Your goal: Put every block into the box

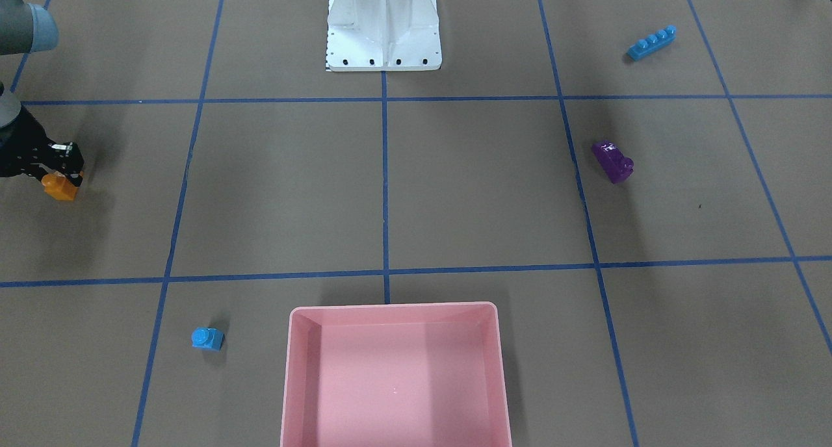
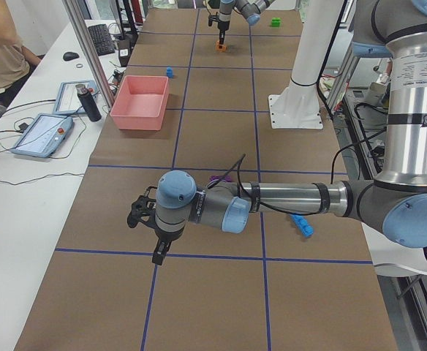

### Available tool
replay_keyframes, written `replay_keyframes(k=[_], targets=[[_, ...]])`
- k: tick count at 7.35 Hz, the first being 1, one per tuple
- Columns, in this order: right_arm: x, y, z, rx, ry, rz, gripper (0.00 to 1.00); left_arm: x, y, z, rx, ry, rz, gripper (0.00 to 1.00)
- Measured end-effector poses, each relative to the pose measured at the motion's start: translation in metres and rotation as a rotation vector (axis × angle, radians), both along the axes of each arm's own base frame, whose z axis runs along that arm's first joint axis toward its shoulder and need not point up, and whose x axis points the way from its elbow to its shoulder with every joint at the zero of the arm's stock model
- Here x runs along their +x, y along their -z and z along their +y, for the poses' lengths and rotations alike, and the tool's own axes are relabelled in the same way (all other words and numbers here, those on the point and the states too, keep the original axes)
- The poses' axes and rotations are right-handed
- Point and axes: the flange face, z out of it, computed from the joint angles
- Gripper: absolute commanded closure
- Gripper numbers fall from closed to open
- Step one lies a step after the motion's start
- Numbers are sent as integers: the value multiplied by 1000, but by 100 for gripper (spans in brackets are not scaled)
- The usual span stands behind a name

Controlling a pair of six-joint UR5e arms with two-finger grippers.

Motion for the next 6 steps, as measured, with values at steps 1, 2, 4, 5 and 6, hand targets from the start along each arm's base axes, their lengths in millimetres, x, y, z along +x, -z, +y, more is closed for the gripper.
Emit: replay_keyframes(k=[1,2,4,5,6], targets=[[0,3,0,2,2,-6,100,0,1,-1,2,0,-1,0],[0,14,-1,14,1,-21,100,0,2,-2,5,0,-1,0],[7,59,-20,58,-20,-94,100,1,5,-2,11,-6,17,0],[8,89,-44,75,-38,-135,100,4,8,-1,11,-17,56,0],[-1,128,-77,78,-55,-151,100,7,9,0,10,-27,92,0]])
